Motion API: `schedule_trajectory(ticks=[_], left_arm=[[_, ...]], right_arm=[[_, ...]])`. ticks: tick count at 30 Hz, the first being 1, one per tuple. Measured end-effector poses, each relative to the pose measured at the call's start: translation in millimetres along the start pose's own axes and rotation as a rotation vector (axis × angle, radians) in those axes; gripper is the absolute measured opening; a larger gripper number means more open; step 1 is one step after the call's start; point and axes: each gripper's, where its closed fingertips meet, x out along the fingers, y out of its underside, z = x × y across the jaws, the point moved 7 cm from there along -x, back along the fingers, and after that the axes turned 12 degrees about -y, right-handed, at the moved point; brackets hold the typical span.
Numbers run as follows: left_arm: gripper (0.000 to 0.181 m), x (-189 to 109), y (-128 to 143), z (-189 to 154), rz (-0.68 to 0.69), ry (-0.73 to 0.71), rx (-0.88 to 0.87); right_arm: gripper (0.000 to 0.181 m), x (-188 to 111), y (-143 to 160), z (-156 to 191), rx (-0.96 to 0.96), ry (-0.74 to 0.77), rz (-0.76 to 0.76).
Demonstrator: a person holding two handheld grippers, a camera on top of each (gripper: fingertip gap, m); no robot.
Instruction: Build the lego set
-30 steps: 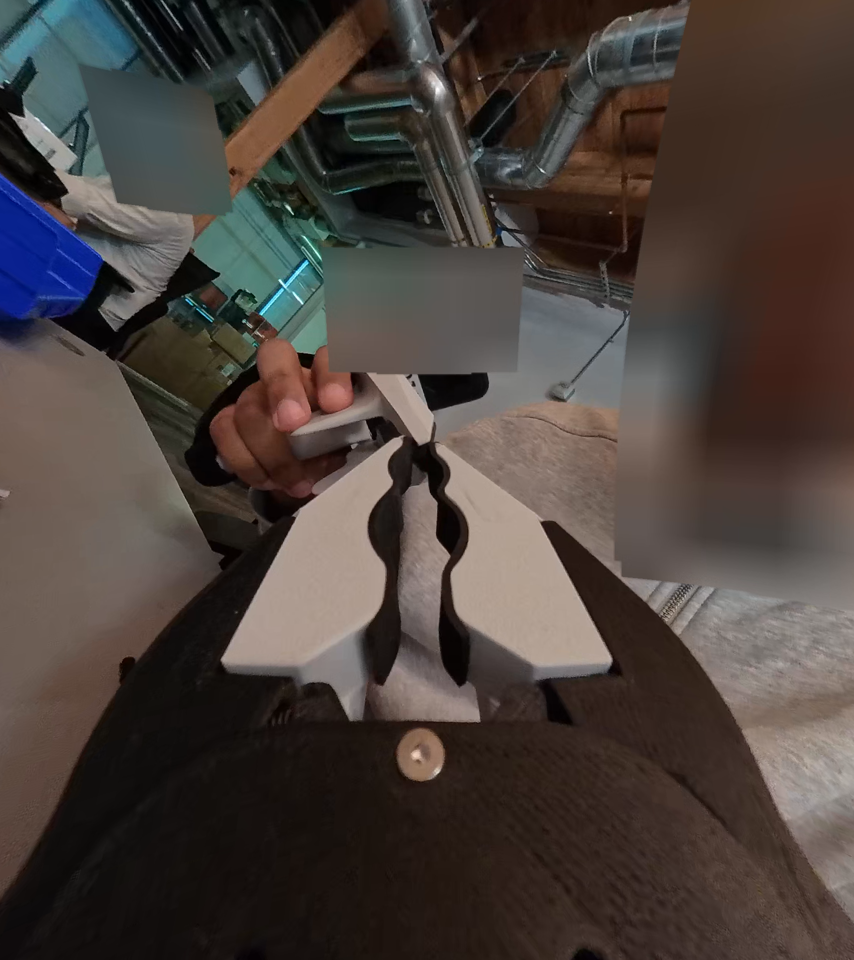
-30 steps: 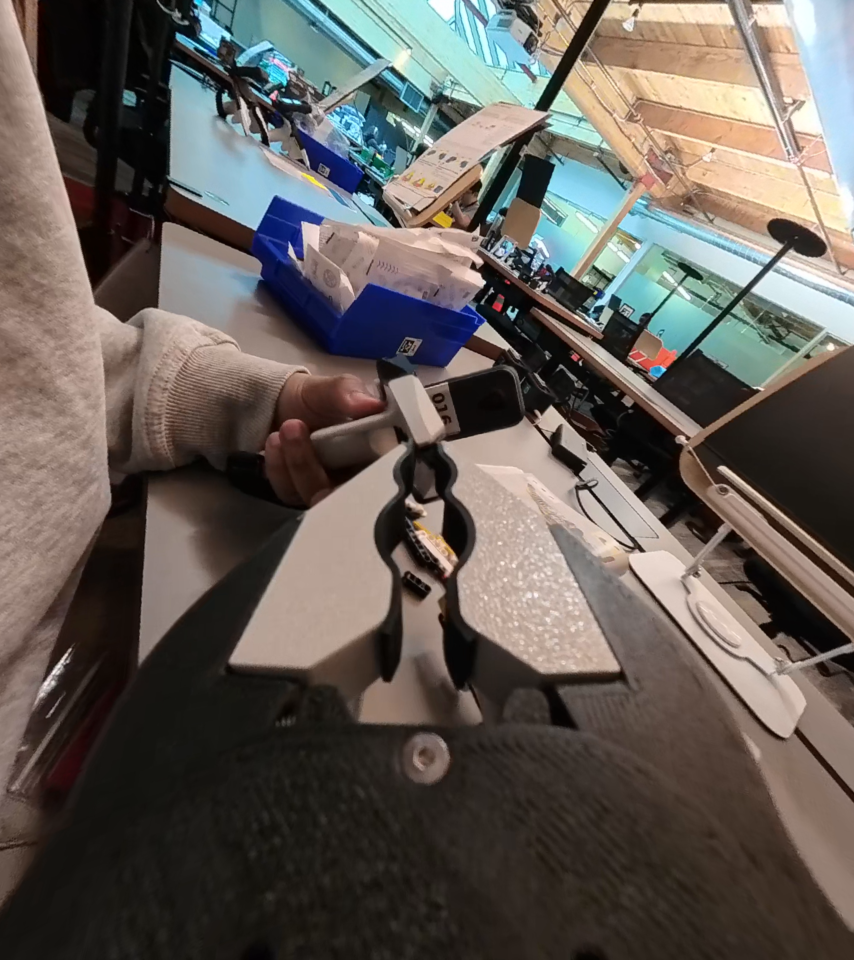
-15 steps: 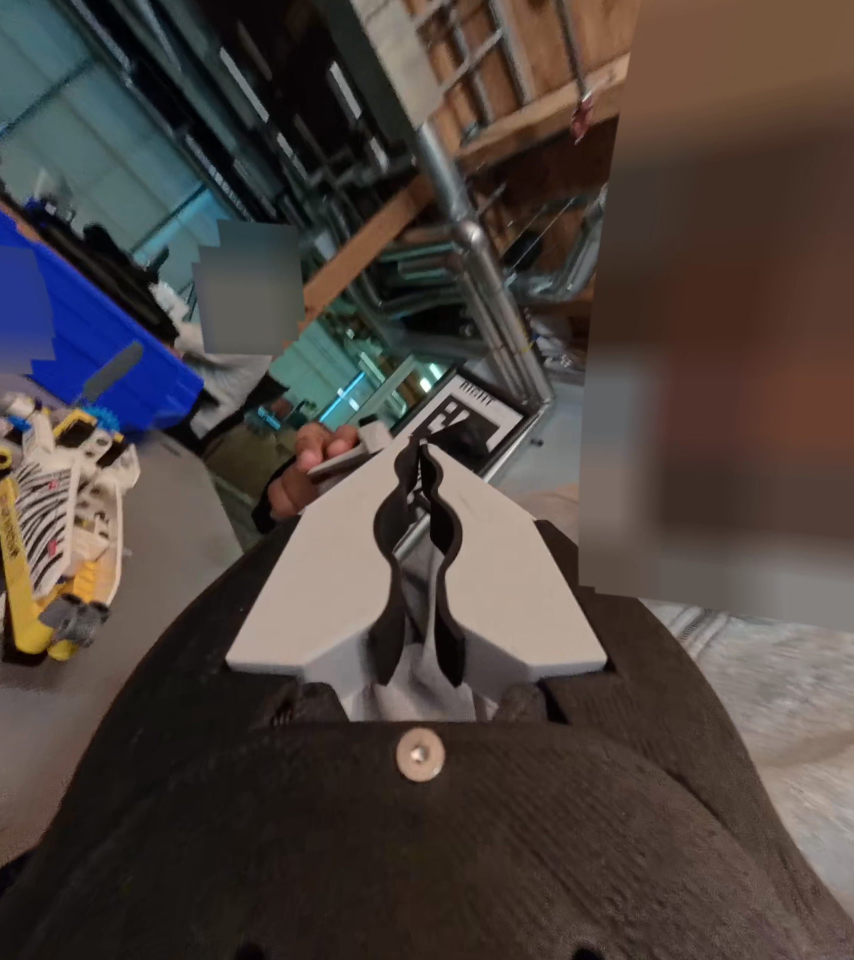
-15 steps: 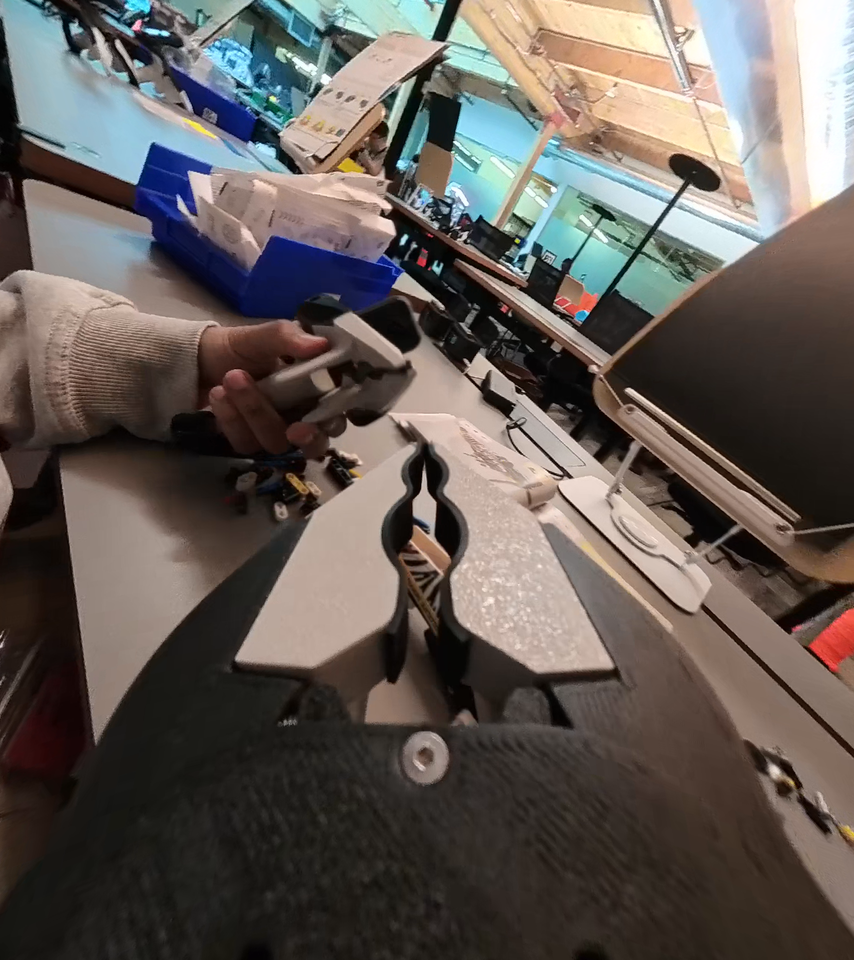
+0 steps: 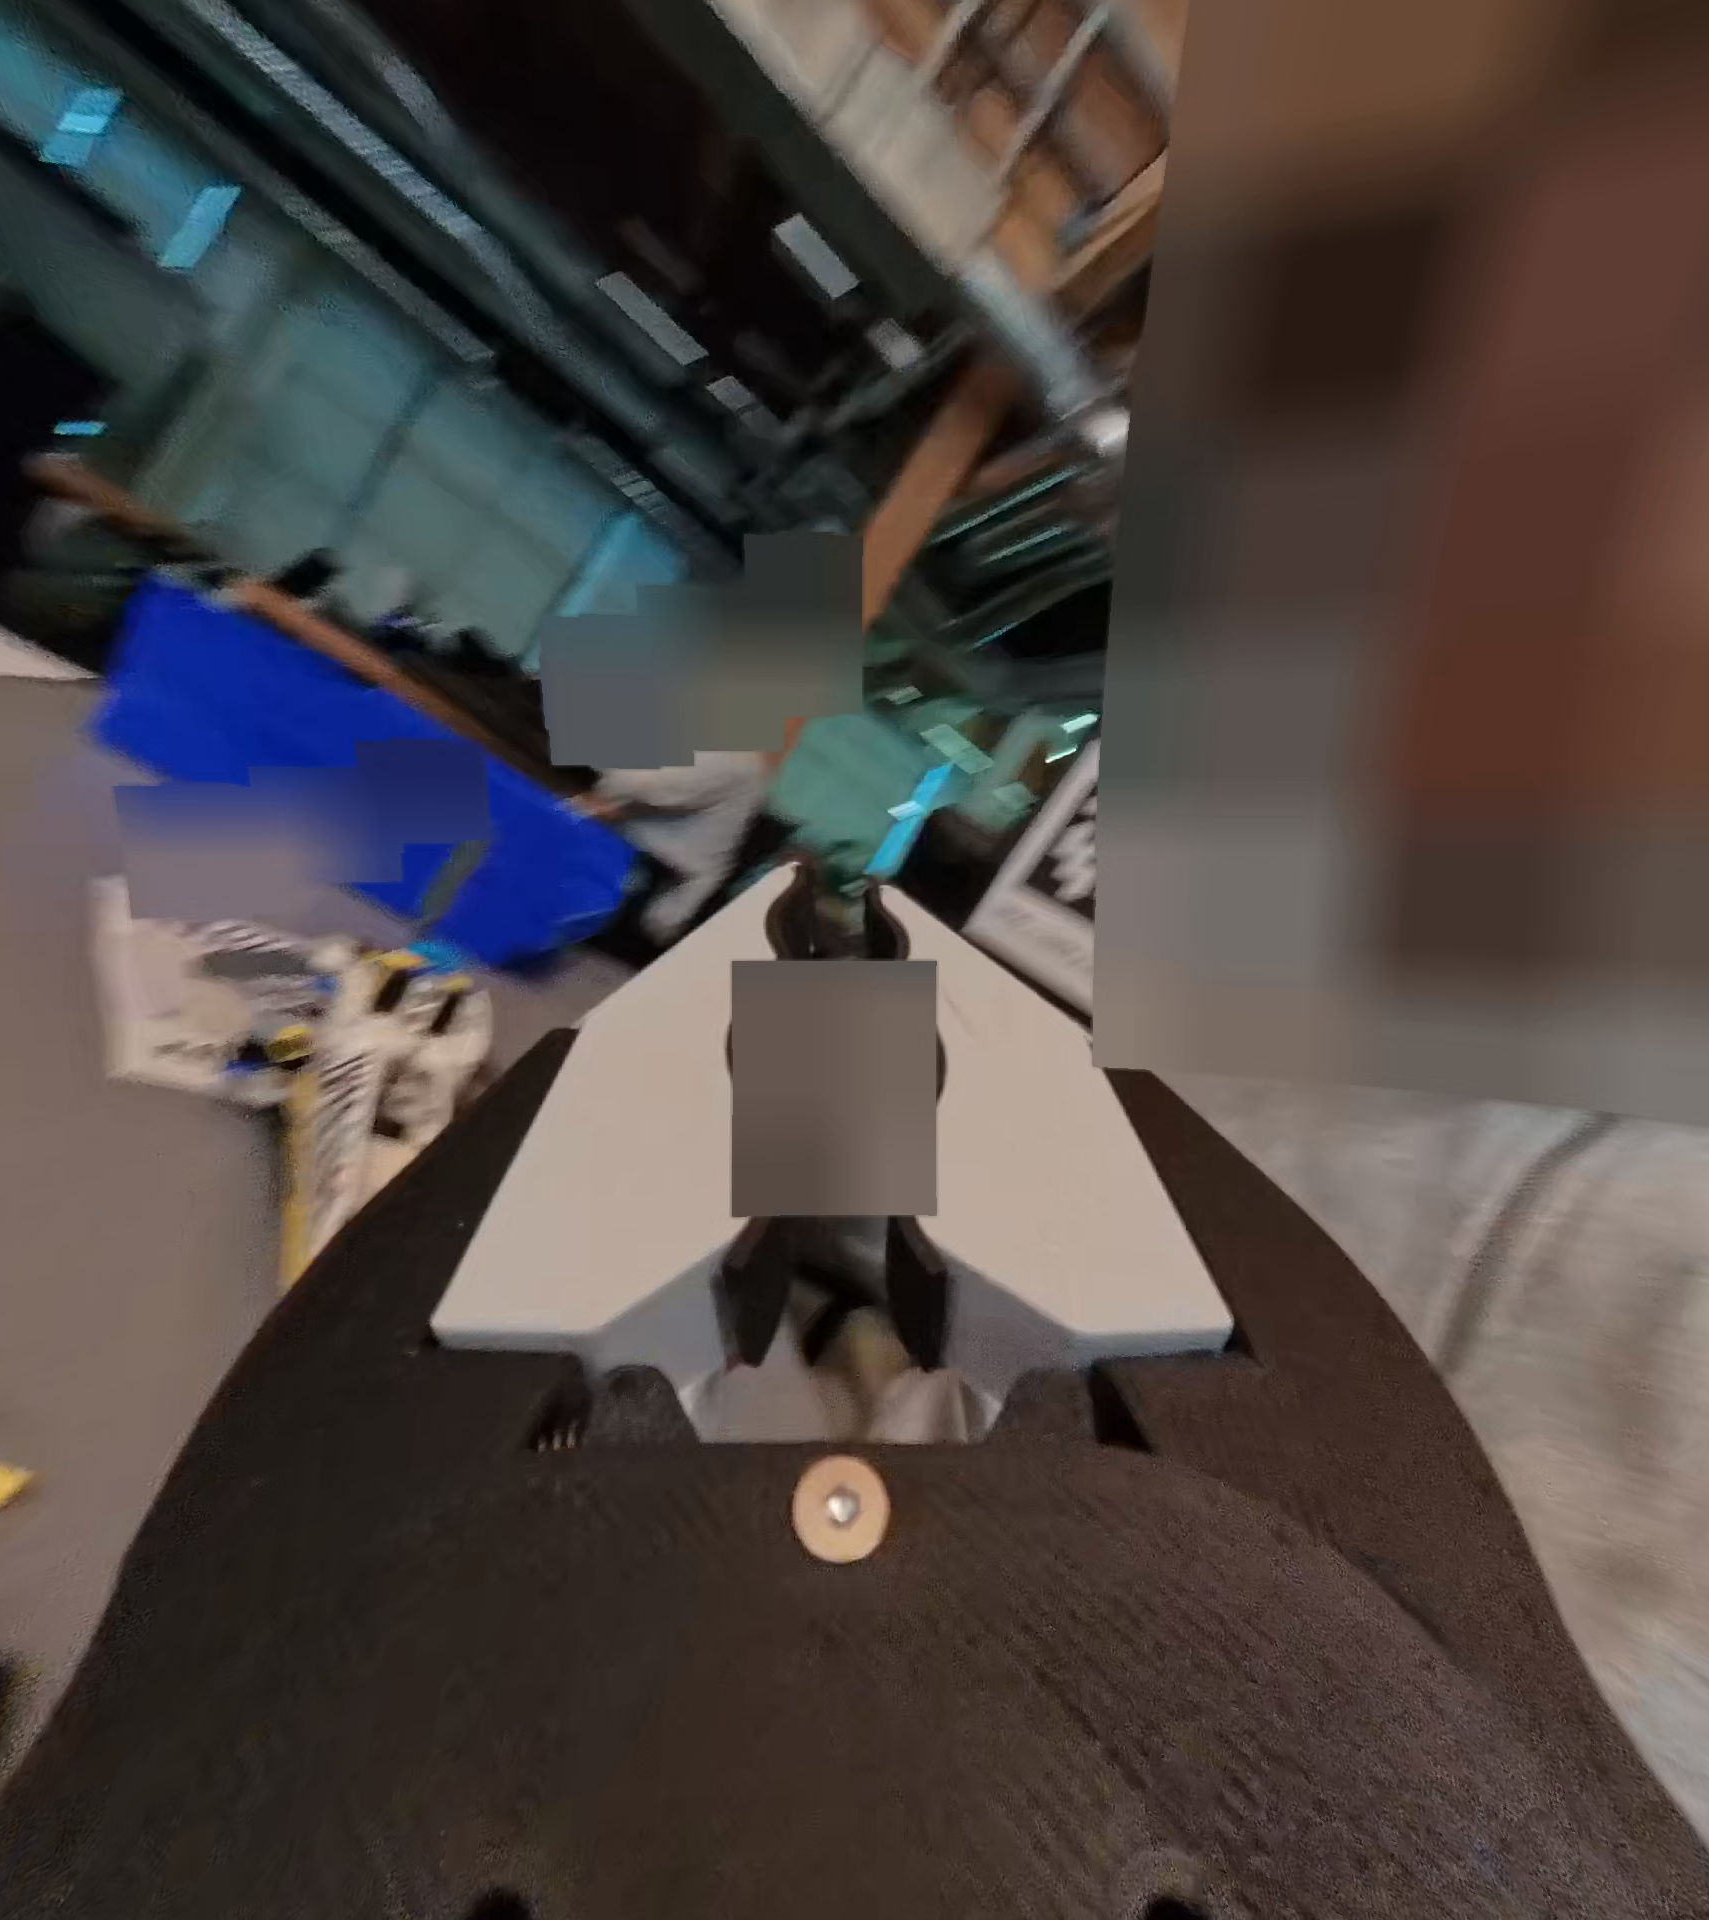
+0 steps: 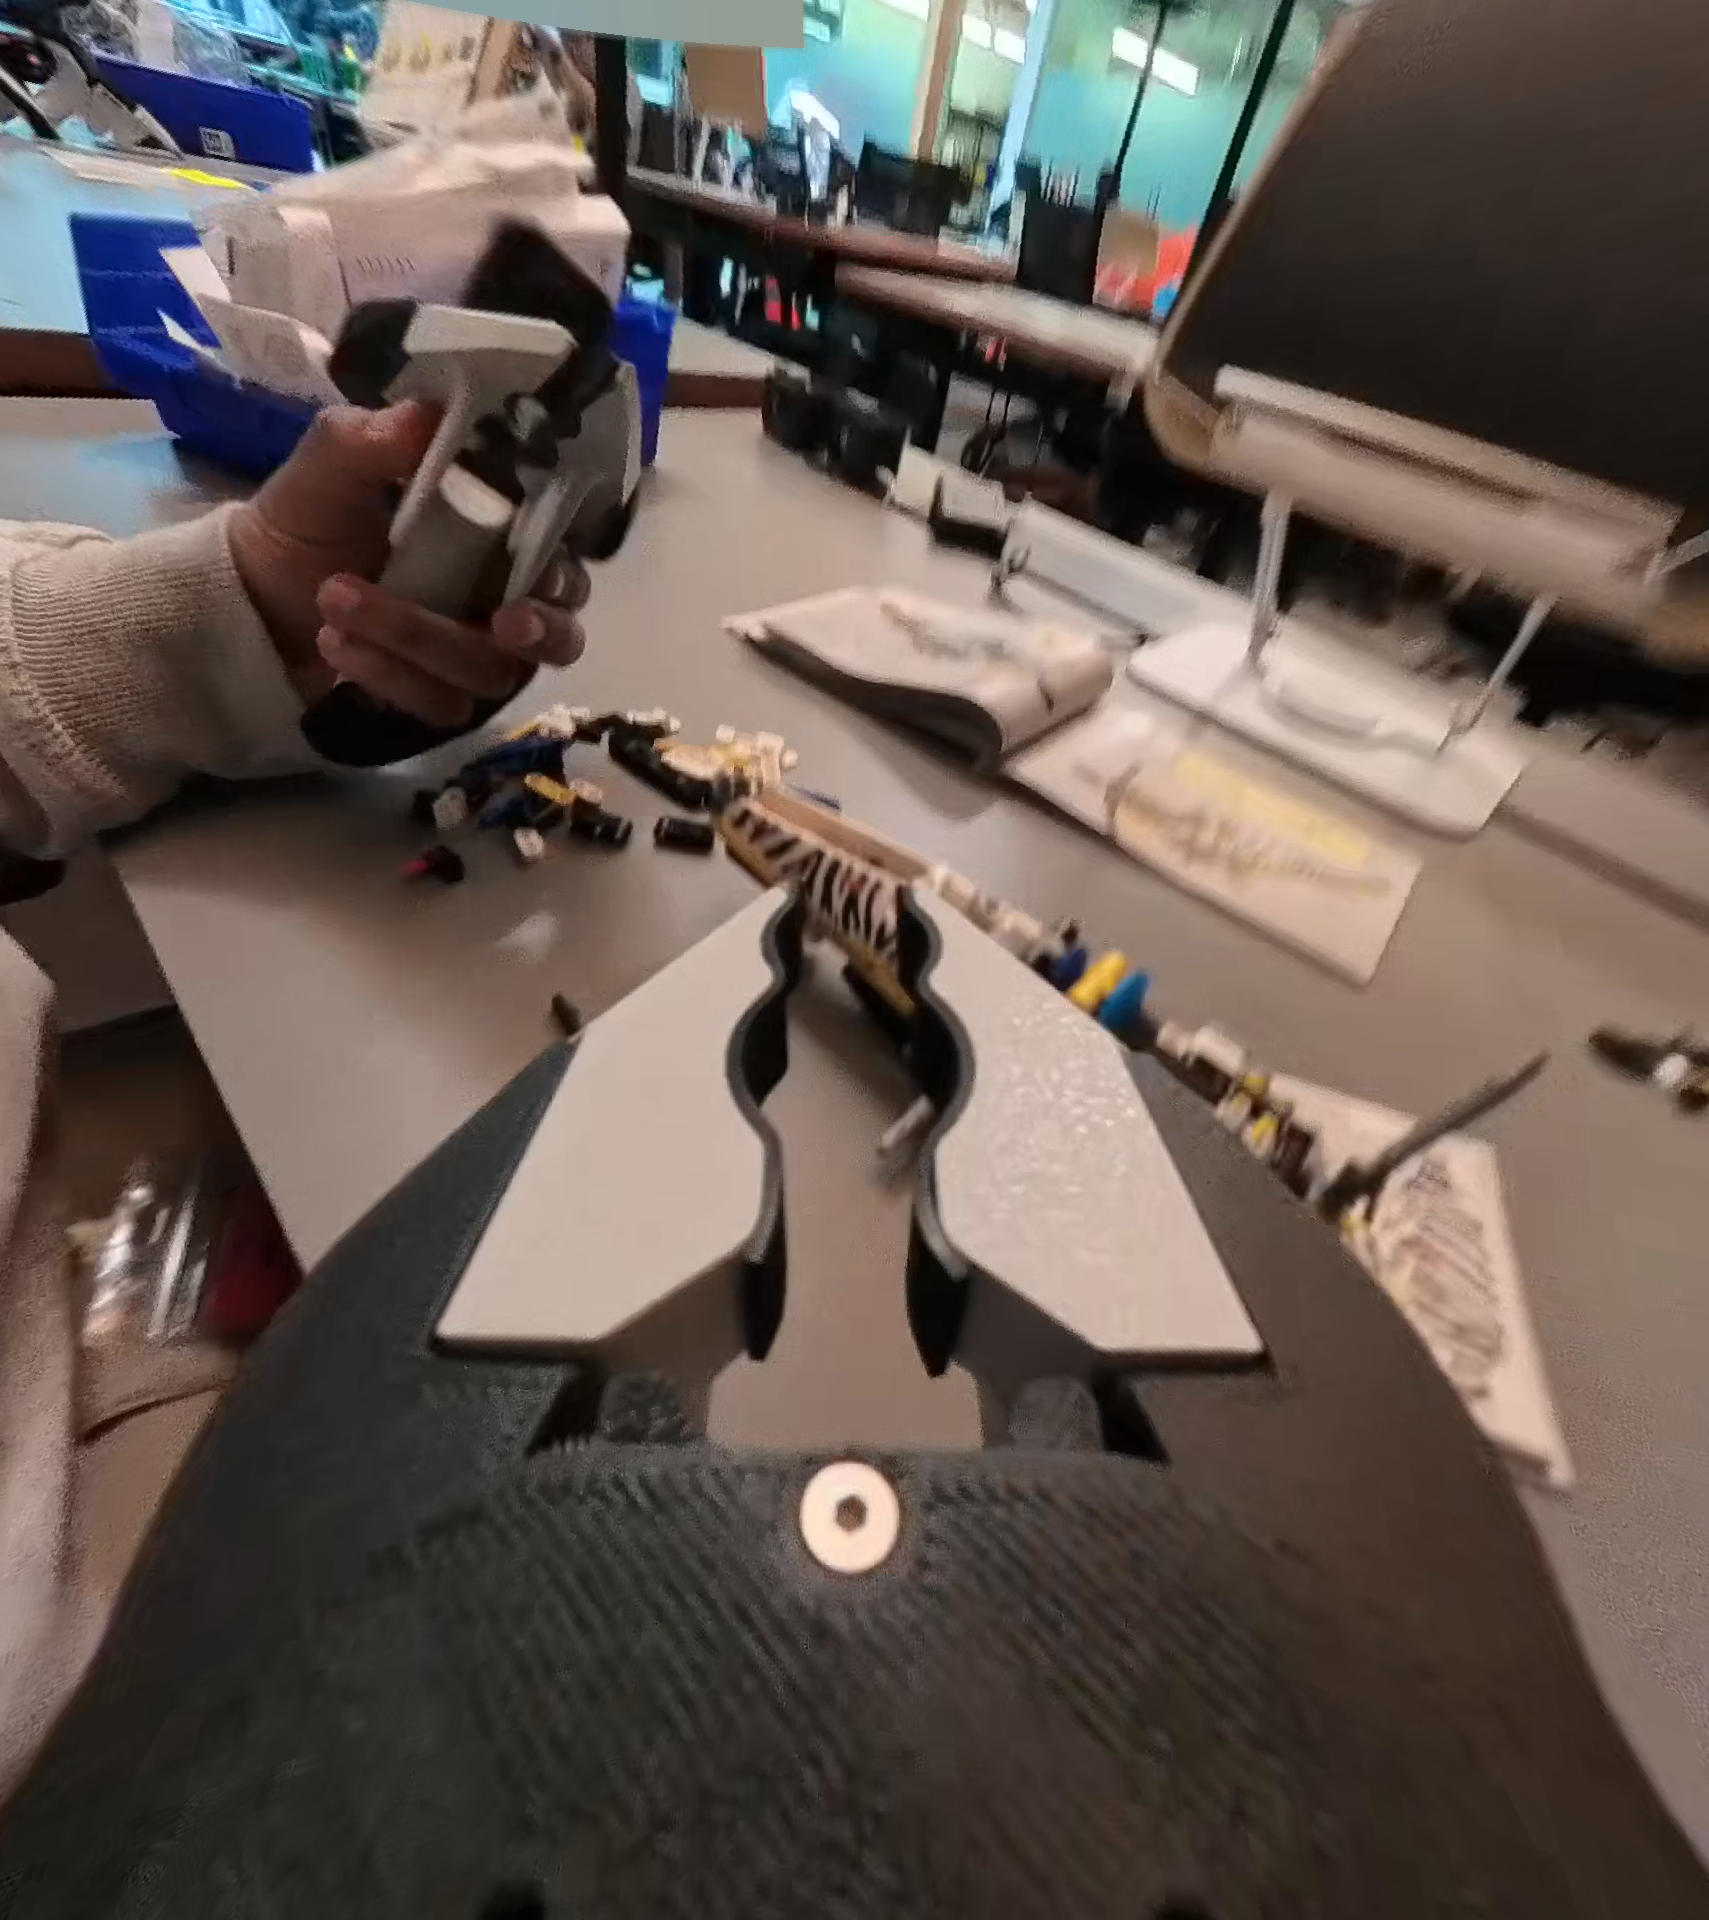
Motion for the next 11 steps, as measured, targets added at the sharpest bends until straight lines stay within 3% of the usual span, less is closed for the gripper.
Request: schedule_trajectory(ticks=[1, 5, 7, 11], left_arm=[[0.013, 5.6, 2.3, 1.5, 0.031, -0.095, 0.059], [0.043, 34.7, 17.9, 11.8, 0.221, -0.56, 0.358], [0.049, 51.2, 33.1, 10.6, 0.33, -0.693, 0.515], [0.05, 85.4, 57.6, 14.4, 0.485, -0.889, 0.751]], right_arm=[[0.019, -5.2, 6.4, -2.5, 0.05, -0.002, -0.003], [0.018, -49.8, 20.1, -18.0, 0.23, 0.065, -0.223], [0.016, -78.6, 21.1, -26.6, 0.307, 0.077, -0.376], [0.011, -120.9, 35.2, -43.0, 0.372, 0.121, -0.533]])
